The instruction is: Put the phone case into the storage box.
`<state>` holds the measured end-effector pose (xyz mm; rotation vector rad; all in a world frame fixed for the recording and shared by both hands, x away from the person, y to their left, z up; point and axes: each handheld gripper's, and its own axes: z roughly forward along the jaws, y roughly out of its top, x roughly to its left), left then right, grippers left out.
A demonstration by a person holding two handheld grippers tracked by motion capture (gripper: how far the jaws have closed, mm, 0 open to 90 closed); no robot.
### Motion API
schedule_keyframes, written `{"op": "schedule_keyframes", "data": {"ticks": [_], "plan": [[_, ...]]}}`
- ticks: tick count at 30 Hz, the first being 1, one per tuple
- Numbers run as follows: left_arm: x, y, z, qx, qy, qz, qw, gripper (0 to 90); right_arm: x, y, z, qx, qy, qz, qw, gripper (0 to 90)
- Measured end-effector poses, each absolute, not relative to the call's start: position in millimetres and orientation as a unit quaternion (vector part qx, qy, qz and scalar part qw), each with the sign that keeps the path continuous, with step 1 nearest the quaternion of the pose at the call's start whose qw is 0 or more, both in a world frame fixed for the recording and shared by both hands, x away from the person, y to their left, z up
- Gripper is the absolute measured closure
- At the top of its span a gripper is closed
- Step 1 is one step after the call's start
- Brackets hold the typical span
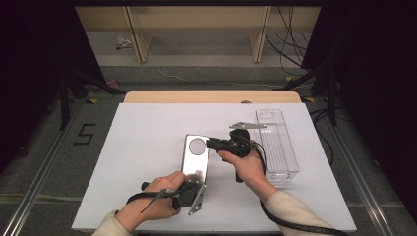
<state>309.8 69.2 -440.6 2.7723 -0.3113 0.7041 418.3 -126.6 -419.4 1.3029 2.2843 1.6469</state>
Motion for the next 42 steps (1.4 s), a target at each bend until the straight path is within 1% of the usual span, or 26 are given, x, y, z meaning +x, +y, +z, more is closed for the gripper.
{"op": "schedule_keyframes", "data": {"ticks": [6, 9, 18, 23, 25, 32, 38, 42], "plan": [[314, 69, -444, 0.955, -0.101, 0.247, 0.129, 88.1, 415, -126, -414, 0.419, 0.73, 0.54, 0.021, 79.2], [316, 70, -446, 0.954, -0.096, 0.25, 0.132, 87.3, 413, -125, -412, 0.413, 0.731, 0.543, 0.026, 83.1], [318, 73, -445, 0.952, -0.085, 0.253, 0.147, 87.0, 411, -127, -408, 0.414, 0.725, 0.549, 0.032, 84.0], [319, 74, -443, 0.949, -0.078, 0.262, 0.154, 84.6, 410, -127, -407, 0.411, 0.727, 0.549, 0.041, 84.2], [318, 76, -441, 0.948, -0.072, 0.265, 0.162, 82.9, 410, -127, -407, 0.409, 0.732, 0.543, 0.053, 84.3], [314, 84, -429, 0.94, -0.046, 0.266, 0.208, 75.7, 410, -128, -405, 0.408, 0.73, 0.545, 0.06, 84.5], [309, 96, -421, 0.933, -0.014, 0.259, 0.248, 63.7, 410, -131, -402, 0.41, 0.728, 0.546, 0.071, 84.5], [309, 102, -416, 0.927, 0.006, 0.261, 0.268, 57.6, 411, -133, -400, 0.411, 0.725, 0.548, 0.075, 84.5]]}}
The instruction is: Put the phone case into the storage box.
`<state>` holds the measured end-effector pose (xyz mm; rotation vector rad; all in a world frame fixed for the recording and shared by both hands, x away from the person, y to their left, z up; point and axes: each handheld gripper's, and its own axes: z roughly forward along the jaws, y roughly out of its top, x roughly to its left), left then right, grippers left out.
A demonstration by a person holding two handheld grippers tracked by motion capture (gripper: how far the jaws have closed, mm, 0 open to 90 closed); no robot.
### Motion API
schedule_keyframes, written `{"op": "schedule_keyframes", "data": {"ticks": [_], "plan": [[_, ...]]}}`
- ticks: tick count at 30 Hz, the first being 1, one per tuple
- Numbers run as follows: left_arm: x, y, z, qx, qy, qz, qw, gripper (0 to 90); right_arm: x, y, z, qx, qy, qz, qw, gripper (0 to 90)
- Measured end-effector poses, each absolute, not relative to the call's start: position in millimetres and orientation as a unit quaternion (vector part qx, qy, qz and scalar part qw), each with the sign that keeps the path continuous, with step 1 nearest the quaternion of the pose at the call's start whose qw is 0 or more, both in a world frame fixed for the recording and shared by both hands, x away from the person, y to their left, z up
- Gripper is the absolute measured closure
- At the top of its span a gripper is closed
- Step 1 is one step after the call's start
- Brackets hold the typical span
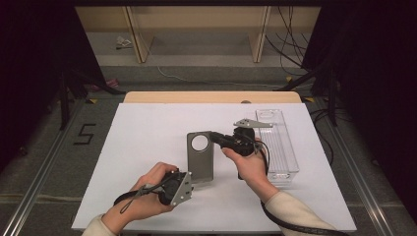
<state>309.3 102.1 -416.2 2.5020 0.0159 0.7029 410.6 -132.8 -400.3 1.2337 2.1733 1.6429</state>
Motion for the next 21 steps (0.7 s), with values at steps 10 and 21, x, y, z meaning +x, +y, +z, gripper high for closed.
{"op": "schedule_keyframes", "data": {"ticks": [10, 21], "plan": [[310, 113, -417, 0.916, 0.058, 0.246, 0.31, 40.4, 411, -136, -397, 0.413, 0.721, 0.55, 0.084, 84.5], [312, 134, -420, 0.895, 0.118, 0.245, 0.352, 25.3, 411, -137, -395, 0.413, 0.723, 0.547, 0.092, 84.5]]}}
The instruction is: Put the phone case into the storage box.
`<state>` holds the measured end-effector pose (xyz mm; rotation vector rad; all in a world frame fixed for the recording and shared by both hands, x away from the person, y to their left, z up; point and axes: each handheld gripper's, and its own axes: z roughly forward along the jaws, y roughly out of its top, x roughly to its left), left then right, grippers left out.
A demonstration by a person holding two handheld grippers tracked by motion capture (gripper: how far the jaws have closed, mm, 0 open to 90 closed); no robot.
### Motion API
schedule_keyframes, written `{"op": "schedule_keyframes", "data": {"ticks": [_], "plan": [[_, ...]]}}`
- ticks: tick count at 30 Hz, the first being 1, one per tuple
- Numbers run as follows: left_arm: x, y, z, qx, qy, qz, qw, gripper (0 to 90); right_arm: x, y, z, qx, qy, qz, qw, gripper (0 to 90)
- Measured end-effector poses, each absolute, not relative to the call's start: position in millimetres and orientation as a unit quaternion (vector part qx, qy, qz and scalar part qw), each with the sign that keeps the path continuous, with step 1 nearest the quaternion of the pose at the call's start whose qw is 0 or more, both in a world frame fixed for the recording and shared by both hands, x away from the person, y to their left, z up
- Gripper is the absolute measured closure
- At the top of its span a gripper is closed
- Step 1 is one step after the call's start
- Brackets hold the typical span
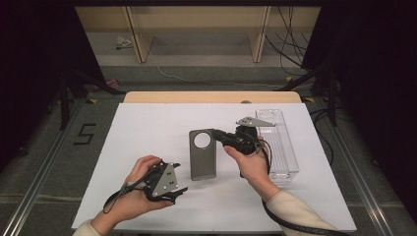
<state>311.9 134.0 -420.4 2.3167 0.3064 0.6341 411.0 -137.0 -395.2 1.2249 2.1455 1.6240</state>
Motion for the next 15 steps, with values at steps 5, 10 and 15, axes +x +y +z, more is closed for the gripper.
{"op": "schedule_keyframes", "data": {"ticks": [5, 10, 15], "plan": [[313, 144, -427, 0.89, 0.144, 0.25, 0.352, 16.3, 411, -138, -394, 0.414, 0.72, 0.549, 0.093, 84.5], [312, 155, -431, 0.885, 0.172, 0.235, 0.364, 14.6, 412, -140, -392, 0.416, 0.718, 0.551, 0.096, 84.5], [313, 164, -435, 0.875, 0.203, 0.224, 0.377, 10.0, 412, -141, -391, 0.417, 0.717, 0.55, 0.098, 84.5]]}}
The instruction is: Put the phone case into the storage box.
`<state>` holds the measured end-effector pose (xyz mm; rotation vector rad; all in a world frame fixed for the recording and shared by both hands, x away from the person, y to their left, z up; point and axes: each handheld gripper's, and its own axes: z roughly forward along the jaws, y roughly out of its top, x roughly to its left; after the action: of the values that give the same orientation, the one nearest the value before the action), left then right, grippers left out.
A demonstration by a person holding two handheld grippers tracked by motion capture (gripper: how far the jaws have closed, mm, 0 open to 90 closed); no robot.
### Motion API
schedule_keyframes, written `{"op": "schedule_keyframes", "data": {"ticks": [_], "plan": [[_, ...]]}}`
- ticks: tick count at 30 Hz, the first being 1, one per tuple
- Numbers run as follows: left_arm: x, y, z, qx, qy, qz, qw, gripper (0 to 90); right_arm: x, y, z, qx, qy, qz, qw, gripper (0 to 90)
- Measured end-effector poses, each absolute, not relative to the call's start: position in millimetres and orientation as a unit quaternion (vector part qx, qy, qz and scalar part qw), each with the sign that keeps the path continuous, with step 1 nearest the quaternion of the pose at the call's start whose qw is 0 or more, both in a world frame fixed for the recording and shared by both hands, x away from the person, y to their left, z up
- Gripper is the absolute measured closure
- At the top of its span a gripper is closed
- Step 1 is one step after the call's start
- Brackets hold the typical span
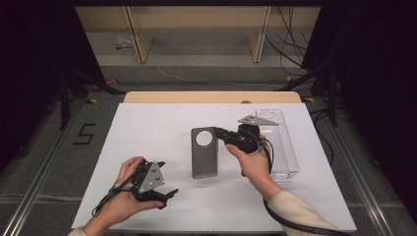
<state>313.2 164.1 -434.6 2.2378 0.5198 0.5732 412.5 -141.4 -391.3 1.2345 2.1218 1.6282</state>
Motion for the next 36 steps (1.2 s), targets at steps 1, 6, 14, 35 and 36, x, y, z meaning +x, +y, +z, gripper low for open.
{"op": "schedule_keyframes", "data": {"ticks": [1, 6, 14, 35, 36], "plan": [[313, 166, -435, 0.872, 0.211, 0.223, 0.382, 9.5, 412, -142, -391, 0.417, 0.717, 0.55, 0.099, 84.5], [314, 172, -436, 0.858, 0.239, 0.227, 0.394, 7.5, 413, -143, -390, 0.417, 0.716, 0.551, 0.101, 84.4], [313, 177, -438, 0.846, 0.261, 0.227, 0.407, 6.7, 413, -145, -386, 0.418, 0.714, 0.551, 0.107, 84.5], [315, 180, -440, 0.837, 0.277, 0.224, 0.415, 7.1, 414, -152, -377, 0.418, 0.707, 0.558, 0.121, 84.5], [316, 180, -440, 0.837, 0.277, 0.224, 0.414, 7.1, 414, -152, -377, 0.418, 0.706, 0.558, 0.121, 84.5]]}}
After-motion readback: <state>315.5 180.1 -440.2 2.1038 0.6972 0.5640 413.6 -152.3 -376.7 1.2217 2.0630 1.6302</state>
